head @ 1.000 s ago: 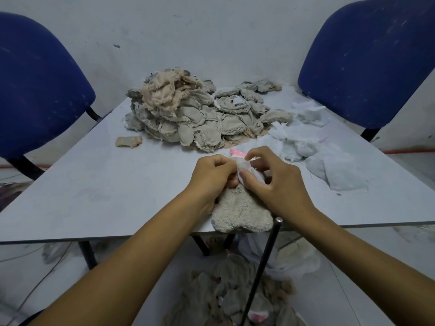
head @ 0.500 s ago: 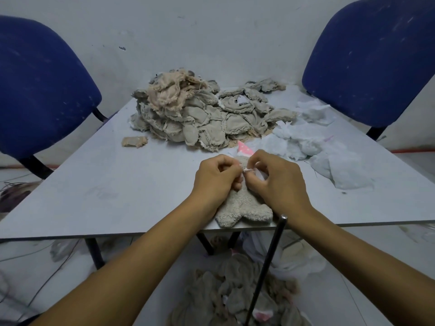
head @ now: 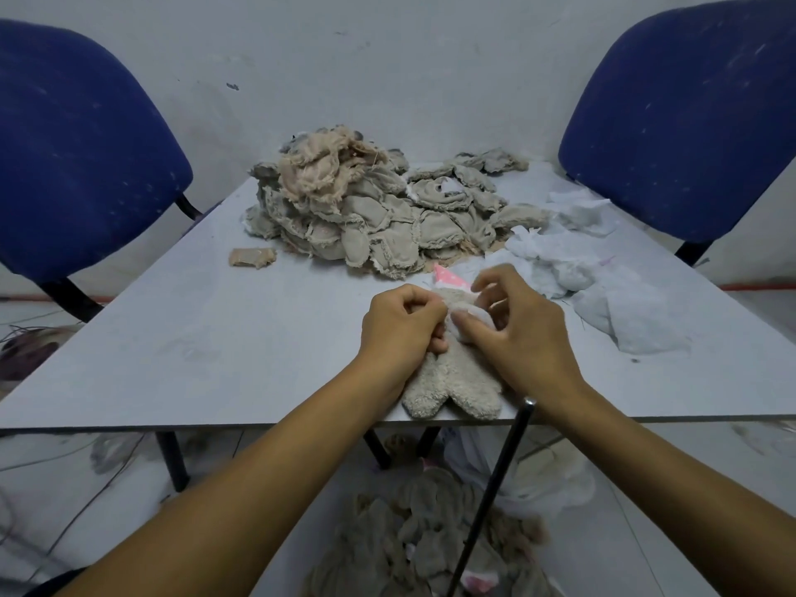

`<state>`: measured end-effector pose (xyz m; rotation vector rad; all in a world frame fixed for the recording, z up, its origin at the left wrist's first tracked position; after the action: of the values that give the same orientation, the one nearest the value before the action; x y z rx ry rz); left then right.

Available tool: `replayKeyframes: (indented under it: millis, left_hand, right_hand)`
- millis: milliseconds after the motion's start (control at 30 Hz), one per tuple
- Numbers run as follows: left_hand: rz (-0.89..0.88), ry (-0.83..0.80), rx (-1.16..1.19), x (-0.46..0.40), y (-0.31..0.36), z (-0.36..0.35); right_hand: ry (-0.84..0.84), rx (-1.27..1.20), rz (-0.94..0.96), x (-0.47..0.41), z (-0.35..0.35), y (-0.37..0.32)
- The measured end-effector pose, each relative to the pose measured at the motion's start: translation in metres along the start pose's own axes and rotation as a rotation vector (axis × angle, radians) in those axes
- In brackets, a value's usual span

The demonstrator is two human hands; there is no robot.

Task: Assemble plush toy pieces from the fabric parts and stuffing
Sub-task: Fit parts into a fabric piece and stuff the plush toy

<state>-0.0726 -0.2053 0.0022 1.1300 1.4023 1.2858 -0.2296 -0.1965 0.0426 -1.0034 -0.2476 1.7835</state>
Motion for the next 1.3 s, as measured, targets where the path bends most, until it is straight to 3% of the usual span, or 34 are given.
replayKeyframes:
  millis: [67, 233, 433, 733, 933, 1167, 1300]
  left_hand:
    - [0.003, 0.001, -0.012, 0.001, 0.001, 0.0]
    - [0.017, 0.029, 0.016, -0.001, 0.0, 0.003]
    - [-0.009, -0.021, -0.016, 0.001, 0.002, -0.002]
    - [-0.085, 0.009, -0.07, -0.001, 0.004, 0.001]
    - [-0.087, -0.027, 0.07, 0.004, 0.008, -0.004]
    - [-0.105, -0.019, 0.145, 0.006, 0.009, 0.0]
    - [-0.113, -0.018, 0.134, 0.004, 0.01, 0.001]
  right_hand:
    - [0.006, -0.023, -0.008, -0.001, 0.001, 0.002]
    - [-0.163, 0.101, 0.087, 0.001, -0.021, -0.006]
    - [0.008, -0.004, 0.048, -0.001, 0.0, -0.004]
    - [-0.092, 0.346, 0.181, 0.008, -0.02, -0.02]
    - [0.016, 0.193, 0.091, 0.003, -0.002, -0.011]
    - [-0.092, 0.349, 0.164, 0.008, -0.019, -0.021]
    - [-0.053, 0.052, 0.103, 0.006, -0.004, -0.012]
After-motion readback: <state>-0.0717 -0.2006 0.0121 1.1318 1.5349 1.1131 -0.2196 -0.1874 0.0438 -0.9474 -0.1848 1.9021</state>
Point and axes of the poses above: each hand's wrist, its own x-axis away from the middle knuckle, its own z-axis out of the back of the hand, y = z × x, the point moved 9 cm from there along -x, towards the middle knuckle, and after that the axes turned 7 degrees about x, right-handed, at the moved point
